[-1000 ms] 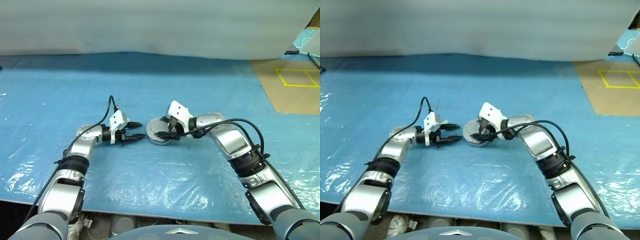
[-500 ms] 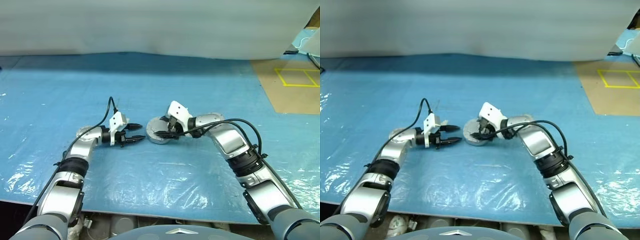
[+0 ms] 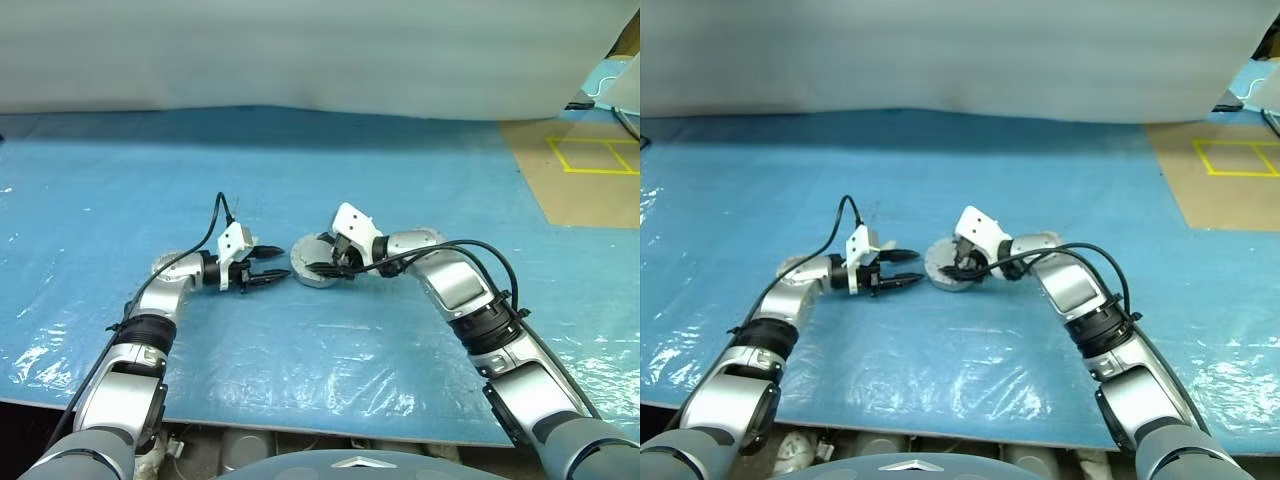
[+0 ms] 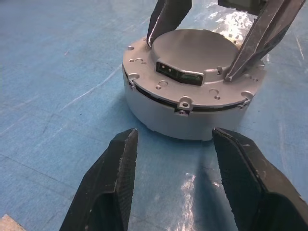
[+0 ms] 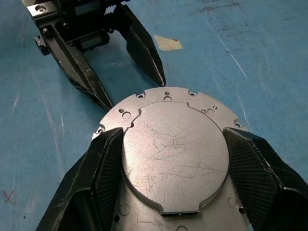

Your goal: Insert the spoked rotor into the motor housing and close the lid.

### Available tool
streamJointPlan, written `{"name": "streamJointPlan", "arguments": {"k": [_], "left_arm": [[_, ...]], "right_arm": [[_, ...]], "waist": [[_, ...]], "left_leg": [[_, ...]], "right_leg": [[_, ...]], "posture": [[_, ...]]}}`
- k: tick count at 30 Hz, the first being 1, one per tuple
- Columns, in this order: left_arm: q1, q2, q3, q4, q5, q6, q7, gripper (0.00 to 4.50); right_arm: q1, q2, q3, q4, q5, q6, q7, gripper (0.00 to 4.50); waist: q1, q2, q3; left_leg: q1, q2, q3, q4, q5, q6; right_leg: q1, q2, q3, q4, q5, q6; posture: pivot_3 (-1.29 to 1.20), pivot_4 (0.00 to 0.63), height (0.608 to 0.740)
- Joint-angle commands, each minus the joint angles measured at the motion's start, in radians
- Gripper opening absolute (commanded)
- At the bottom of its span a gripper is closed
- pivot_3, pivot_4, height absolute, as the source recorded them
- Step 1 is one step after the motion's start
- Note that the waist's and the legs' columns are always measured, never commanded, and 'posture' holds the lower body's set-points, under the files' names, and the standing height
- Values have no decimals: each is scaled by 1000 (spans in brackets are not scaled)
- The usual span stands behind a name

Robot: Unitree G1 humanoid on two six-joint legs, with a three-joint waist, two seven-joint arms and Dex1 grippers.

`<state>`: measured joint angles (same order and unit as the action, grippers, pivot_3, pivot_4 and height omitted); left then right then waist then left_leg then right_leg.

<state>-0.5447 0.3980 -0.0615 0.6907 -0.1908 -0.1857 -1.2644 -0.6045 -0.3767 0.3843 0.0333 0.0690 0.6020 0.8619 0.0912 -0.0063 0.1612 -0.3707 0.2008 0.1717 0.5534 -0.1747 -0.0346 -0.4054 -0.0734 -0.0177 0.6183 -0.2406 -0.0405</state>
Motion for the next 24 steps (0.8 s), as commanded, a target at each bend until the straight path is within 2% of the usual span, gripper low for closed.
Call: {"name": "streamJointPlan", "arguments": {"k": [1,5,19,24], "left_arm": [[6,11,28,-47,-33,7,1,2605],[22,17,34,-72,-42,20,2,2605],[45,79,56,-116,-60,48,-12,2605],[31,57,55,-142,-75,63,14,2605]], "right_arm": [[24,24,15,30,-1,59,-21,2945],[23,47,9,37,0,105,-40,2945],[50,8,64,141,-90,-1,-60,2945],[32,72,11,247,-61,76,-123,2945]], "waist": [[-1,0,0],[-2,0,0],[-20,0,0],[-20,0,-1]], "left_leg": [[1,0,0,0,0,0],[2,0,1,0,0,0],[5,0,1,-1,0,0],[11,-1,1,-2,0,0]], "right_leg": [[0,0,0,0,0,0],[1,0,2,0,0,0],[3,0,3,0,0,0],[8,0,4,0,0,0]], "posture": [[0,150,740],[0,150,740],[0,150,740],[0,150,740]]}}
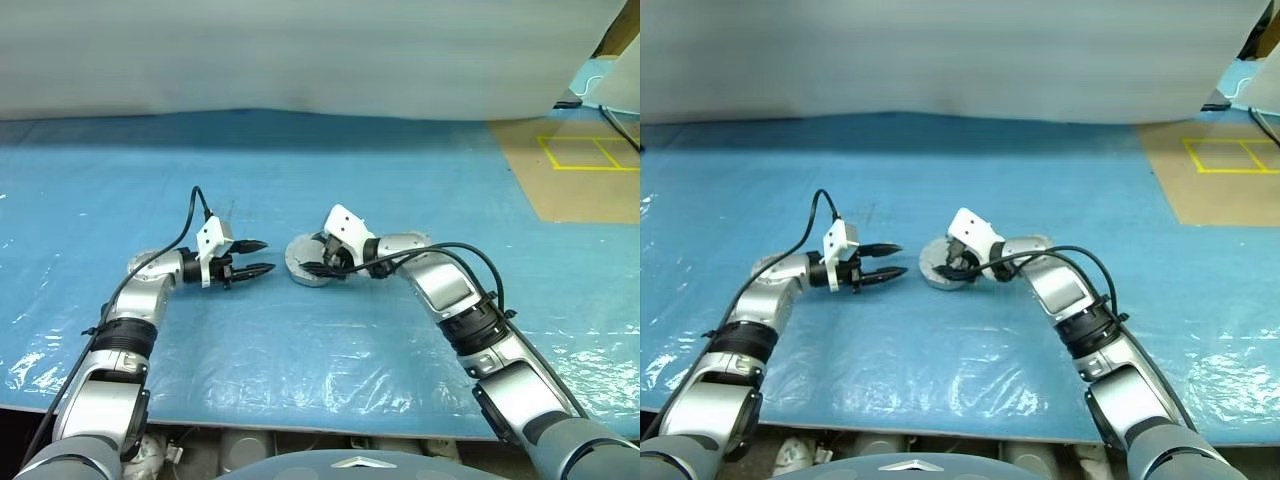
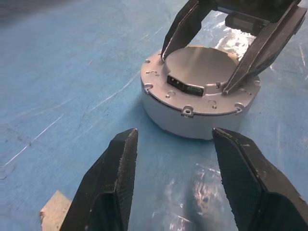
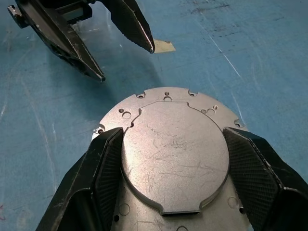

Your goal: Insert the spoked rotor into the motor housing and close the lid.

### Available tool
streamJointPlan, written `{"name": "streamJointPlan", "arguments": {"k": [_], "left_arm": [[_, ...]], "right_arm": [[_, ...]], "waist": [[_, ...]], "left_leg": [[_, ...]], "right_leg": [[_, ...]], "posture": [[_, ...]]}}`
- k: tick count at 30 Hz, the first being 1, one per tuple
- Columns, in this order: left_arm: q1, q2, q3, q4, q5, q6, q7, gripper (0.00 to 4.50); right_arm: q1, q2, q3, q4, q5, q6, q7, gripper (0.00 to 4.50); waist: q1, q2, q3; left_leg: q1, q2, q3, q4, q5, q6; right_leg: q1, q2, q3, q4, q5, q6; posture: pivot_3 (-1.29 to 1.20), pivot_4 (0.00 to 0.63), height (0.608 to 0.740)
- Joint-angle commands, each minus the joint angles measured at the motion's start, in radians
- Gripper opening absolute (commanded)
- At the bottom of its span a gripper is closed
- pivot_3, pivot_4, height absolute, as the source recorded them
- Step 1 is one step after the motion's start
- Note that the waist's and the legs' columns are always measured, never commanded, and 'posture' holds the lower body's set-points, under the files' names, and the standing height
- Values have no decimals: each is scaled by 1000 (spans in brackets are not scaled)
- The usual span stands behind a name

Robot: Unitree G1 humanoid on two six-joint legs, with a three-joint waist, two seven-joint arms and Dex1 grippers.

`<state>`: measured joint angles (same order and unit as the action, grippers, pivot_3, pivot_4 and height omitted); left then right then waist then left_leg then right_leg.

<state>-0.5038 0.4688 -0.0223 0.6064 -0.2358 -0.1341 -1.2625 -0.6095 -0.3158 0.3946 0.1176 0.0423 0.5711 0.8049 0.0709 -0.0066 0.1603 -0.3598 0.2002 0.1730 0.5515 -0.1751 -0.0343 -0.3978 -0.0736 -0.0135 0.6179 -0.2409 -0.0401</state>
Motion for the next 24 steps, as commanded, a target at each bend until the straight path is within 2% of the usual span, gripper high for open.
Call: {"name": "streamJointPlan", "arguments": {"k": [1,3,6,11,17,24], "left_arm": [[-11,-20,13,-67,-32,23,18,2605],[-12,-35,5,-79,-26,32,35,2605],[-19,-66,3,-83,-28,42,62,2605],[-30,-80,-1,-69,-18,42,71,2605],[-57,-80,-4,-24,-5,20,70,2605],[-70,-88,-9,-3,-3,9,61,2605]], "right_arm": [[33,24,-15,159,-16,129,-63,2945],[33,30,-23,135,-6,152,-54,2945],[60,2,6,70,-2,154,-10,2945],[95,-36,26,-16,13,177,34,2945],[110,-85,46,-45,8,168,66,2945],[120,-149,76,-87,10,138,126,2945]], "waist": [[0,0,0],[1,0,0],[3,0,0],[5,-1,-1],[6,-4,-3],[27,-4,-3]], "left_leg": [[3,0,0,-1,0,0],[8,0,0,-5,-2,4],[11,-1,-1,-9,-2,4],[7,0,0,-10,0,0],[-5,-1,2,-11,-1,-2],[-4,0,1,-10,-1,-2]], "right_leg": [[2,0,0,0,0,1],[5,-1,2,-1,-4,7],[6,-1,2,-2,-4,8],[6,-1,2,-11,-1,2],[-1,0,-3,-12,1,6],[3,-1,-6,-12,-2,2]], "posture": [[0,150,740],[0,150,740],[0,150,740],[0,150,740],[0,150,740],[0,150,740]]}}
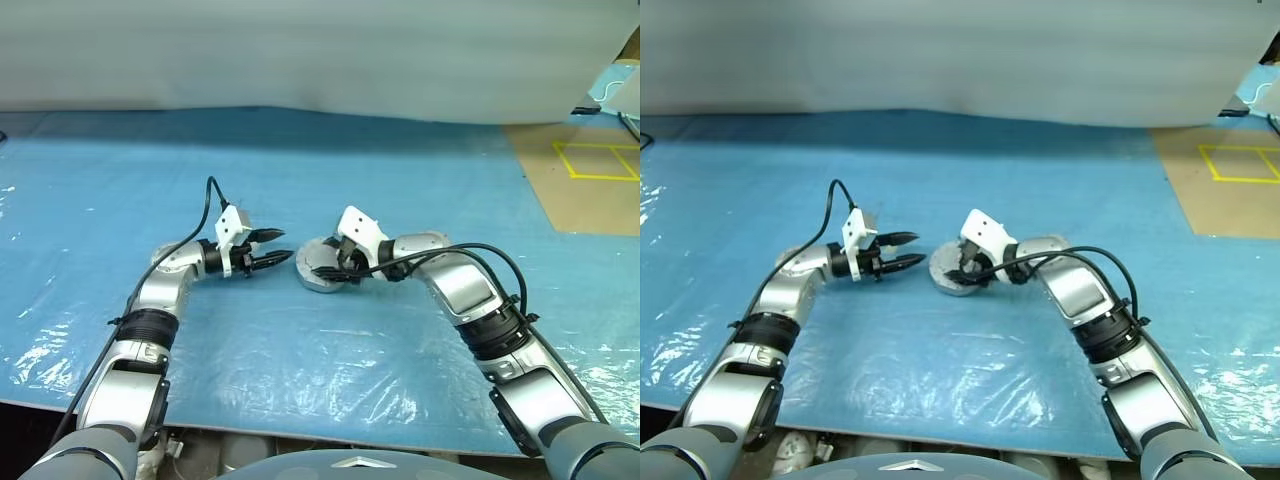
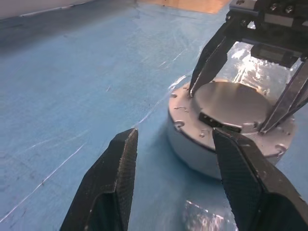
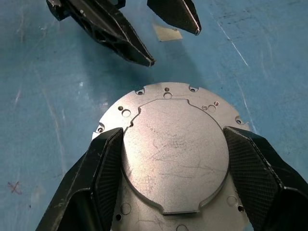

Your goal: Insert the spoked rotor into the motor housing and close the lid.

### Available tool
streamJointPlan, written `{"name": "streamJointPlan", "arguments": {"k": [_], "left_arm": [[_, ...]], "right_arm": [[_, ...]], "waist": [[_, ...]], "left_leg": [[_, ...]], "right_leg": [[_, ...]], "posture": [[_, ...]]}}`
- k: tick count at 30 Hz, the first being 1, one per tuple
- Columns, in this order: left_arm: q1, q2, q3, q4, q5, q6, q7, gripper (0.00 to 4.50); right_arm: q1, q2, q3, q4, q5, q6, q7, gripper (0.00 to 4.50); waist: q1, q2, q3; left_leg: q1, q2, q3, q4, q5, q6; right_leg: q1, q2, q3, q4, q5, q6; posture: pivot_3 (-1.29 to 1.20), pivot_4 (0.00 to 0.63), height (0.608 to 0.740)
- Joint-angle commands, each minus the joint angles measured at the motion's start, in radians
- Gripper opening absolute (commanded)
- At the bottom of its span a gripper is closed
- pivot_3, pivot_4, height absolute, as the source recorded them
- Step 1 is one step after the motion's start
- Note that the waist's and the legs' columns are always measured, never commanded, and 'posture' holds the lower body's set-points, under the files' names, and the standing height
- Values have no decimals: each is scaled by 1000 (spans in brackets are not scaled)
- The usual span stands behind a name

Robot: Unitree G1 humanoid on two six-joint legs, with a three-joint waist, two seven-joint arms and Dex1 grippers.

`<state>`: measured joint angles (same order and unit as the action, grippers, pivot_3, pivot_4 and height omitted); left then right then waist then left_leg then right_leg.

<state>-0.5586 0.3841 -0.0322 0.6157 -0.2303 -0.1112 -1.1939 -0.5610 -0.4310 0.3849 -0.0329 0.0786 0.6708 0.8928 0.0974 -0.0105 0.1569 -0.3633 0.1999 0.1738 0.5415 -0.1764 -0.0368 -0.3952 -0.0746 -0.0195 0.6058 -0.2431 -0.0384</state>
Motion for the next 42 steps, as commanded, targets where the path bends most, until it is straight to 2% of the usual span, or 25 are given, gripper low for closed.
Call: {"name": "streamJointPlan", "arguments": {"k": [1,6,12,15,18,23,27,30,32,34,42], "left_arm": [[-13,-6,0,-17,-9,-13,-9,2605],[-13,-11,0,-17,-8,-16,-6,2605],[-8,-26,-6,-33,0,-26,8,2605],[0,-31,-28,-36,19,-44,8,2605],[2,-33,-39,-28,24,-60,-3,2605],[-2,-37,-40,-11,19,-67,-17,2605],[-4,-28,-31,-21,-2,-33,-49,1657],[-8,-24,-26,-16,-2,-33,-52,560],[-13,-25,-23,-9,-2,-35,-49,25],[-18,-29,-24,-2,4,-38,-37,25],[-37,-40,-54,52,66,-84,11,25]], "right_arm": [[67,-33,91,73,-40,18,28,2945],[31,32,69,181,-91,-50,-85,2945],[36,40,51,188,-70,-34,-81,2945],[35,37,44,187,-66,-26,-78,2945],[33,37,41,189,-63,-22,-78,2945],[31,42,35,190,-62,-18,-87,2945],[41,39,37,193,-69,-20,-92,2945],[43,39,35,197,-70,-20,-95,2945],[37,41,32,203,-70,-19,-99,2945],[33,44,28,204,-68,-17,-100,2945],[39,47,24,199,-69,-13,-102,2945]], "waist": [[1,0,0],[-9,-1,0],[-20,0,-1],[-20,0,-1],[-21,0,-1],[-22,0,-1],[-22,0,0],[-22,0,0],[-22,0,0],[-22,0,0],[-23,0,0]], "left_leg": [[0,0,0,1,0,0],[2,1,0,1,0,0],[13,1,0,0,-1,1],[13,1,-1,0,-3,4],[13,1,-1,0,-2,4],[13,1,0,0,-2,4],[13,1,0,-1,-3,4],[13,1,0,-1,-3,4],[13,1,0,-1,-3,4],[13,1,-1,-1,-3,4],[13,1,-1,-2,-3,4]], "right_leg": [[0,0,0,0,0,0],[0,0,1,0,0,0],[8,0,2,1,-1,1],[9,0,3,1,-4,6],[8,0,3,1,0,1],[8,0,4,1,0,1],[8,0,4,1,-1,1],[7,0,4,0,-1,1],[7,0,4,0,-1,1],[7,0,5,0,-3,6],[6,0,6,0,-4,7]], "posture": [[0,150,740],[0,150,740],[0,150,740],[0,150,740],[0,150,740],[0,150,740],[0,150,740],[0,150,740],[0,150,740],[0,150,740],[0,150,740]]}}
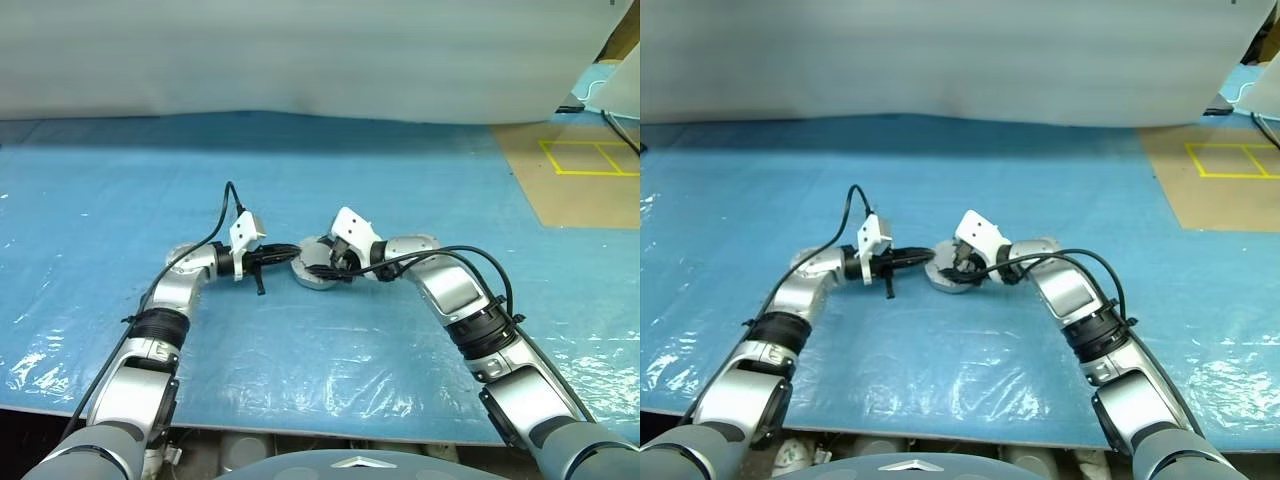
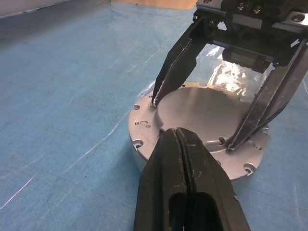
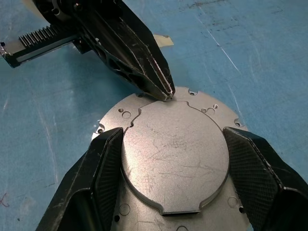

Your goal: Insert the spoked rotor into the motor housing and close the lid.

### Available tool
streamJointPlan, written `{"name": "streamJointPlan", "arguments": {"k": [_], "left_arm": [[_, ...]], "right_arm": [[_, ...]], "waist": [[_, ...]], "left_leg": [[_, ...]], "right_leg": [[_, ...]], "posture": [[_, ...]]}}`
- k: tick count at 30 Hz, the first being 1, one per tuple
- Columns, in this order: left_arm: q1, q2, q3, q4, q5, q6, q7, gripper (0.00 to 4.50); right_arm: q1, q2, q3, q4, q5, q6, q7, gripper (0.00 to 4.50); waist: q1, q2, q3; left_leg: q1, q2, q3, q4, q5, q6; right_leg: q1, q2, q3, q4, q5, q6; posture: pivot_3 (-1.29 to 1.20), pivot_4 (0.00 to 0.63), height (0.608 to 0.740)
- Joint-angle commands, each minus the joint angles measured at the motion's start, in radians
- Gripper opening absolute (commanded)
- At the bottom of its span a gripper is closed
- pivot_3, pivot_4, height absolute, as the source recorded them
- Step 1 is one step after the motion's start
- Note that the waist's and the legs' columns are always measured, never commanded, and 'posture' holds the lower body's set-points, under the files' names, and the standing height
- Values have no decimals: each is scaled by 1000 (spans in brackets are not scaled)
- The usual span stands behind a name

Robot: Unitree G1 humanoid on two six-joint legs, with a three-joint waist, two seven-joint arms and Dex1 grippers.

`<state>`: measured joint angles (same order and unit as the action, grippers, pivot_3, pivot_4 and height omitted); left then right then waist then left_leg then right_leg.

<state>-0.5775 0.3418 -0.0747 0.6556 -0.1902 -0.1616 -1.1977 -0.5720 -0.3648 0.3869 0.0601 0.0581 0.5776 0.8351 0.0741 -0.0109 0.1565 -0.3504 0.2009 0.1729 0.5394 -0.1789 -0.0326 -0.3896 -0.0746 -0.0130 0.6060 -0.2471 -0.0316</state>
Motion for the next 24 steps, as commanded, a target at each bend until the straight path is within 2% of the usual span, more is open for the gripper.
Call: {"name": "streamJointPlan", "arguments": {"k": [1,11,13,16,21,24], "left_arm": [[-21,6,-19,24,39,-45,19,25],[-23,-14,-48,52,65,-84,8,25],[-26,-20,-52,53,68,-90,10,0],[-31,-23,-51,54,70,-92,9,0],[-33,-14,-49,63,72,-97,0,0],[-31,-8,-48,70,73,-101,-3,0]], "right_arm": [[53,-19,23,105,-49,80,-45,2945],[67,-23,12,68,-37,43,-34,2945],[70,-12,-9,59,-20,41,-36,3656],[74,-5,-40,25,30,78,-8,4465],[90,12,-146,-98,135,-6,9,4465],[83,20,-202,-134,152,-62,-23,4465]], "waist": [[0,0,0],[3,0,0],[7,0,0],[11,0,0],[24,0,0],[21,0,0]], "left_leg": [[0,0,0,0,0,0],[1,0,-1,-2,0,0],[1,0,-1,-3,0,0],[0,-1,-1,-4,0,0],[-4,-1,1,-4,0,0],[-17,-1,2,-3,3,-4]], "right_leg": [[0,0,0,0,0,0],[0,0,1,-1,0,1],[0,0,1,-1,-1,1],[-1,0,2,-2,-1,1],[-3,0,2,-3,2,-5],[-16,0,2,-2,3,-4]], "posture": [[0,150,740],[0,150,740],[0,150,740],[0,150,740],[0,150,740],[0,150,740]]}}
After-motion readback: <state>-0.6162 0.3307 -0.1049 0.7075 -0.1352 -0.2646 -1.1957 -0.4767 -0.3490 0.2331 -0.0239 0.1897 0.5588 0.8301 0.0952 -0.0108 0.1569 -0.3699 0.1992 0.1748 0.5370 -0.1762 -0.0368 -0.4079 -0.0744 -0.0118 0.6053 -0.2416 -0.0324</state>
